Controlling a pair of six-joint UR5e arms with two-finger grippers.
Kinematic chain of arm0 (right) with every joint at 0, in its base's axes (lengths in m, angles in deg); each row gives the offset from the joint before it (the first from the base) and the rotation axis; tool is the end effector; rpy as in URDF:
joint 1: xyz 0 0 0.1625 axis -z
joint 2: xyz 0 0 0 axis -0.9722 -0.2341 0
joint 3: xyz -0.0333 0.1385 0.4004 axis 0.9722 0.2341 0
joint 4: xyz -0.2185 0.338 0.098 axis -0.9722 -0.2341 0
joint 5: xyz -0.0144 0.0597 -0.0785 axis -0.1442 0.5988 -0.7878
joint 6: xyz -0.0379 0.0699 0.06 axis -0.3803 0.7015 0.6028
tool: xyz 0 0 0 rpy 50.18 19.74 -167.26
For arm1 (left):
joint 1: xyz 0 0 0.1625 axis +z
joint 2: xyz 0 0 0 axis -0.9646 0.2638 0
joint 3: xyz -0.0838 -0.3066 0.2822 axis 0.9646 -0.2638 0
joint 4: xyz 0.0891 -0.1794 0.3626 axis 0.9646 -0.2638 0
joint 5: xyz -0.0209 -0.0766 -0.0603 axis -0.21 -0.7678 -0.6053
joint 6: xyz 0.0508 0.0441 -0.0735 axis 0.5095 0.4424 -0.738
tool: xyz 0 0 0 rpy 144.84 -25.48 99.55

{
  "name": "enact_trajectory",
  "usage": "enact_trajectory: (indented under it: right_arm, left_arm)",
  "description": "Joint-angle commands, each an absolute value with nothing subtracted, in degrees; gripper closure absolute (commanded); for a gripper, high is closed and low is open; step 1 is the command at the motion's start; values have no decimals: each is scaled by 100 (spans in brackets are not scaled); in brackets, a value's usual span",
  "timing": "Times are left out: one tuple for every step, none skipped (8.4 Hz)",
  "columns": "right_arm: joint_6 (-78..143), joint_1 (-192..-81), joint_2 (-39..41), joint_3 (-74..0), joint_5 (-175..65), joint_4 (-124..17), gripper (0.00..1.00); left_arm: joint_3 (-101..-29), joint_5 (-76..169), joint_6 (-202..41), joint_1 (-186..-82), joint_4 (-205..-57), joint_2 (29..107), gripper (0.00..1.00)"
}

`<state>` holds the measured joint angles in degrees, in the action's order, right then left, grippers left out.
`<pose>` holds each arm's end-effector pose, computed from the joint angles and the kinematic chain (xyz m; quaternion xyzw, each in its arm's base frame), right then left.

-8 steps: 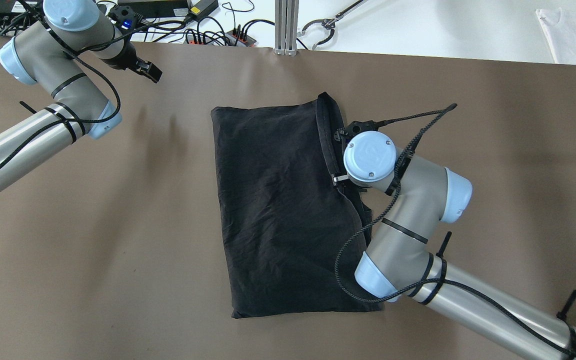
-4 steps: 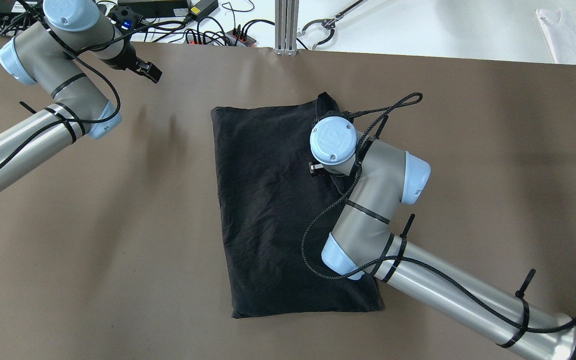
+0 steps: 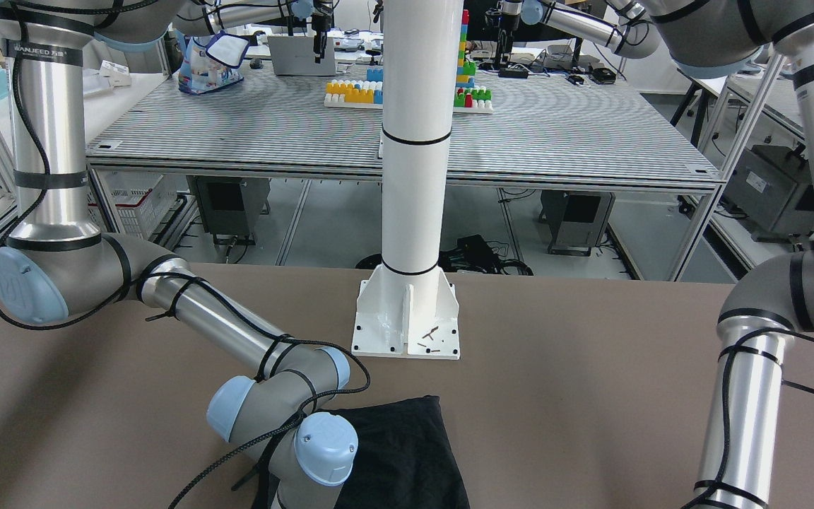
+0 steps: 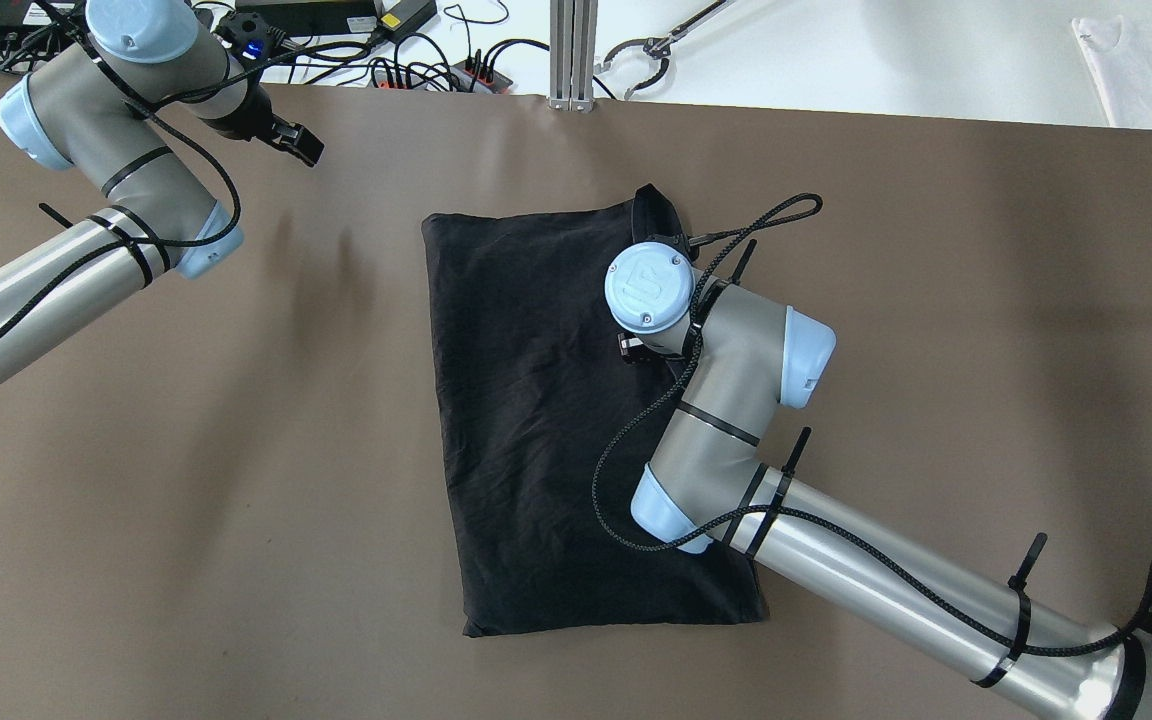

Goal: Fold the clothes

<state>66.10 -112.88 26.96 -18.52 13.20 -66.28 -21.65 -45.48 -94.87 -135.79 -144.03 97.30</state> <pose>-0.5511 -0.5694 0.2863 0.1570 -0.2184 -0.0317 0.9626 0.3265 -0.7849 0.3897 0.2421 0.3482 0.0782 0.9022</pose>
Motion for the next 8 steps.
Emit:
enact_trajectory:
  right_arm:
    - [6399, -11581, 2674, -1823, 1326, -6628, 6]
    - [6242, -11775, 2404, -1823, 1309, -6584, 6]
    - [6154, -11977, 1940, -1823, 1230, -6306, 6]
    - [5918, -12266, 1805, -1867, 1282, -6103, 6]
    - [5898, -12478, 1873, -1919, 1543, -6101, 6]
    - [5898, -12584, 1926, -2103, 1990, -6092, 6]
    - [6011, -12585, 1901, -2513, 2229, -6092, 6]
    - [6151, -12594, 1544, -3179, 2249, -5935, 6]
  left_arm:
    - [-2165, -4548, -9494, -13579, -14403, 9736, 0]
    - [-2165, -4548, -9494, -13579, -14403, 9727, 0]
    - [-2165, -4548, -9494, -13588, -14403, 9718, 0]
    - [-2209, -4539, -9494, -13588, -14403, 9701, 0]
    - [-2400, -4539, -9494, -13579, -14403, 9553, 0]
    - [-2559, -4548, -9538, -13579, -14403, 9447, 0]
    - [-2700, -4565, -9799, -13553, -14403, 9420, 0]
    - [-3014, -4609, -10446, -13300, -14412, 9289, 0]
